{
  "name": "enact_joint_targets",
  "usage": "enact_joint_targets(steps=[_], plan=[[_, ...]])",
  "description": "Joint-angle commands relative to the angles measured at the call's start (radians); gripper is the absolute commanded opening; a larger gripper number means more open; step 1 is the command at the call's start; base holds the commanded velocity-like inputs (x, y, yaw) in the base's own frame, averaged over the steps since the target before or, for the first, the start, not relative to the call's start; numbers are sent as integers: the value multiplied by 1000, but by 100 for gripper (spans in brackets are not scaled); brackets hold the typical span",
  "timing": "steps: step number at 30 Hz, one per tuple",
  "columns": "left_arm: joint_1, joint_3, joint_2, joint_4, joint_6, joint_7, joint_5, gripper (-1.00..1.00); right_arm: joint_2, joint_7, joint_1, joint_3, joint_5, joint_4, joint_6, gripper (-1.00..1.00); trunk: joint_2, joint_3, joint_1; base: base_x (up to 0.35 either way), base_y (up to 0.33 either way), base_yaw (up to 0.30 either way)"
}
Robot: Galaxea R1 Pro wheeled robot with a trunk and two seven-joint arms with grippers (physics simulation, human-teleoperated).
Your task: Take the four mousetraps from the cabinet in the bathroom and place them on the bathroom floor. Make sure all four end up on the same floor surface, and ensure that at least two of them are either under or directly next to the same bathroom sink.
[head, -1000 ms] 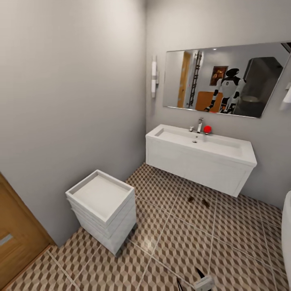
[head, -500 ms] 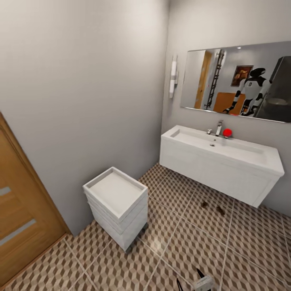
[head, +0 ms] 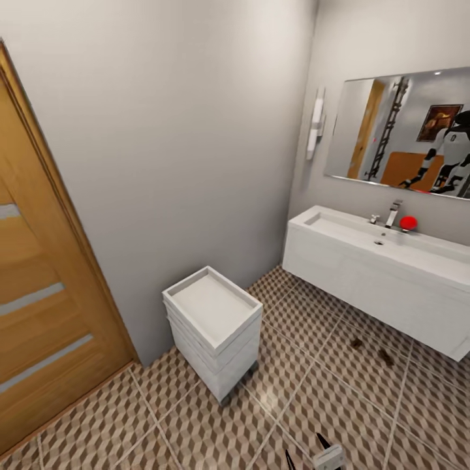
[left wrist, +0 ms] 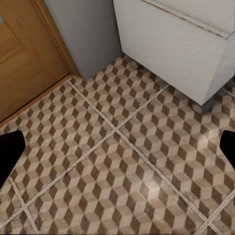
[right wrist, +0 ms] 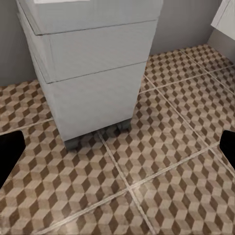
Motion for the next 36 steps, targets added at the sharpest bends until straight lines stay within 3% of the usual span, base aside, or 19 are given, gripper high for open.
enact_joint_targets(steps=[1,36], plan=[[-2,-9,-1,4,-4,-1,9,100,0,-10,-1,8,3,1,-2,100,-2,-2,1,0,0,285],[-2,-9,-1,4,-1,0,9,100,-1,-10,-1,8,3,1,-1,100,-2,-2,1,0,0,285]])
